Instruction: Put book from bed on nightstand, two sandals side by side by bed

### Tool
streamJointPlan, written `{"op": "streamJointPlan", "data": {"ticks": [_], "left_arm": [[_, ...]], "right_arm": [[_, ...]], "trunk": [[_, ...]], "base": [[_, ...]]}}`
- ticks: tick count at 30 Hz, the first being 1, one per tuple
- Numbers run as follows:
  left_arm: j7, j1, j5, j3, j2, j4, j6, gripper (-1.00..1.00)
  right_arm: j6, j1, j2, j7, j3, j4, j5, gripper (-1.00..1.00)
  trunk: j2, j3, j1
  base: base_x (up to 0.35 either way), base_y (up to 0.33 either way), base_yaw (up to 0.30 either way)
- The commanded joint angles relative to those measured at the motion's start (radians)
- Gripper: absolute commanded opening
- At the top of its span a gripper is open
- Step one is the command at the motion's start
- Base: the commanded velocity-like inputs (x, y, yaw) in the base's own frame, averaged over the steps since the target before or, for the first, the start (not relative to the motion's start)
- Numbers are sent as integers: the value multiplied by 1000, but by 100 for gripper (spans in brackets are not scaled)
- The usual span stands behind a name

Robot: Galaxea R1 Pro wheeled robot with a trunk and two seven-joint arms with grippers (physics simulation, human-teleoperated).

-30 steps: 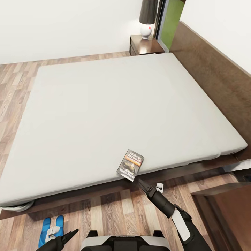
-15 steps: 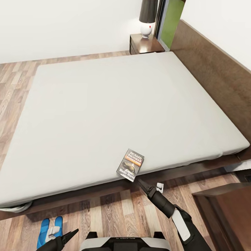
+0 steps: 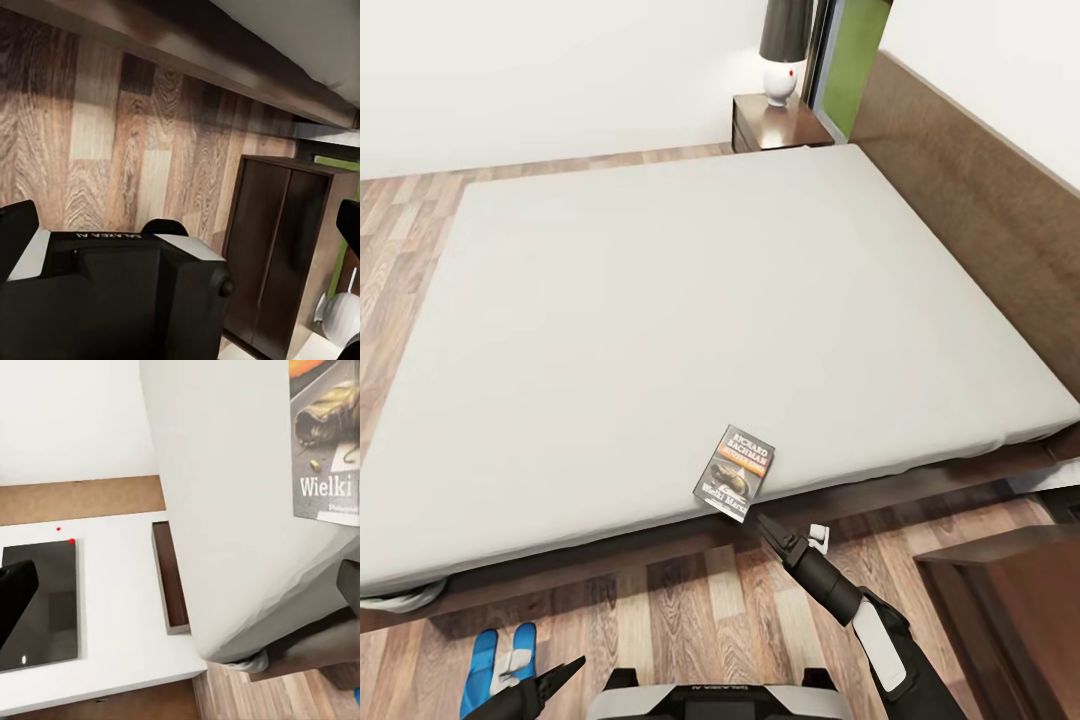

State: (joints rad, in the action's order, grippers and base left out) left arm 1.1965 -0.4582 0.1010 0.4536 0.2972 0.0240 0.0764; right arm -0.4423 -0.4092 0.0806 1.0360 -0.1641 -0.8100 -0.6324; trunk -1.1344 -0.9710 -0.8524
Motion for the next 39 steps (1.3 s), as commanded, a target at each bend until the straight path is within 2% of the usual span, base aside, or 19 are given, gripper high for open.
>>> {"op": "streamJointPlan", "data": {"ticks": [1,39], "left_arm": [[2,-1,9,-9,0,-1,8,100],[0,0,9,-10,0,-1,8,100]], "right_arm": [[-8,0,1,2,-3,0,-3,100],[-9,0,1,2,-3,-1,-3,100]], "trunk": [[-8,-4,-4],[-274,-123,-150]], "base": [[0,0,0],[0,0,0]]}}
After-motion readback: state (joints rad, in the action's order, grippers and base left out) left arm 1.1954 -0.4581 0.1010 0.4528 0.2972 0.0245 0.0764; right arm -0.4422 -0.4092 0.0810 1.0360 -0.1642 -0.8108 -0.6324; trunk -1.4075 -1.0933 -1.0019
